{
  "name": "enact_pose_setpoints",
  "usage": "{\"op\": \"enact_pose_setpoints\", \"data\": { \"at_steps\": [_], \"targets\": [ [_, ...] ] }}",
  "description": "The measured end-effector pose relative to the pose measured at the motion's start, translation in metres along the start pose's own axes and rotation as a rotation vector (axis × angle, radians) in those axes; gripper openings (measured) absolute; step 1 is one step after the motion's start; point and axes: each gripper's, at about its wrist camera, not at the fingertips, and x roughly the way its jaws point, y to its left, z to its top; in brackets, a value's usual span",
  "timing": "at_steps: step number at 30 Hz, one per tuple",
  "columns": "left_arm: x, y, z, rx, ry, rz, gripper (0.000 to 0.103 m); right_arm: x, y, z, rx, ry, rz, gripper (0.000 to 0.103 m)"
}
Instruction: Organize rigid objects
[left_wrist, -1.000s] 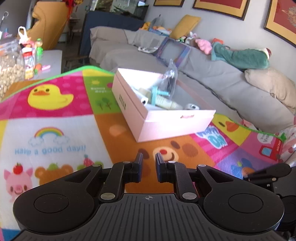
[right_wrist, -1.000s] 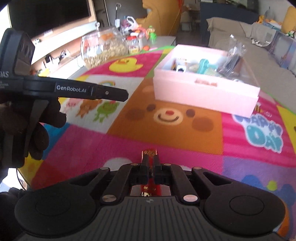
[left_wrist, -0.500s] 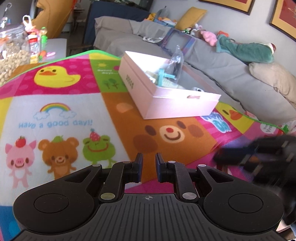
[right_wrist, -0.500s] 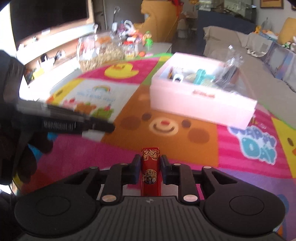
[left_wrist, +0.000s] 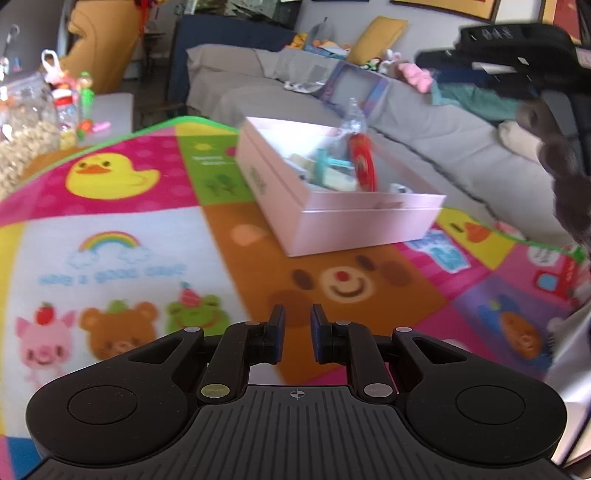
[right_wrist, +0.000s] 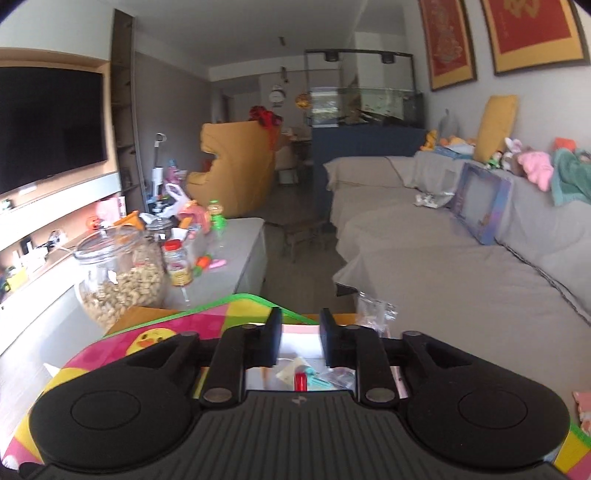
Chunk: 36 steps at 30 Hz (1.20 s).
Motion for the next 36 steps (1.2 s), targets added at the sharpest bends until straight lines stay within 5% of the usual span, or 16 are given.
{"op": "enact_pose_setpoints", "data": {
  "at_steps": [5,12,23,29,36],
  "targets": [
    [0.004,0.009,-0.004,0.073,0.016,0.153,0.016,-0.002,-0.003,-0.065,-0.028,0.140,-0.007,0.051],
    [0.014,-0.008,-0.011,0.116,0.040,0.145,0.018,0.014,0.004,-0.150,-0.009,0.370,-0.038,0.052],
    [0.031,-0.035,-0.014,0.126,-0.027,0.164,0.029,0.019,0.009,-0.165,-0.011,0.309,-0.115,0.095],
    [0.035,-0.041,-0.016,0.042,-0.069,0.183,0.041,0.025,0.006,-0.164,0.013,0.316,-0.161,0.103],
    [0.035,-0.043,-0.018,-0.023,-0.098,0.215,0.041,0.021,0.005,-0.170,0.007,0.266,-0.159,0.103]
  ]
}}
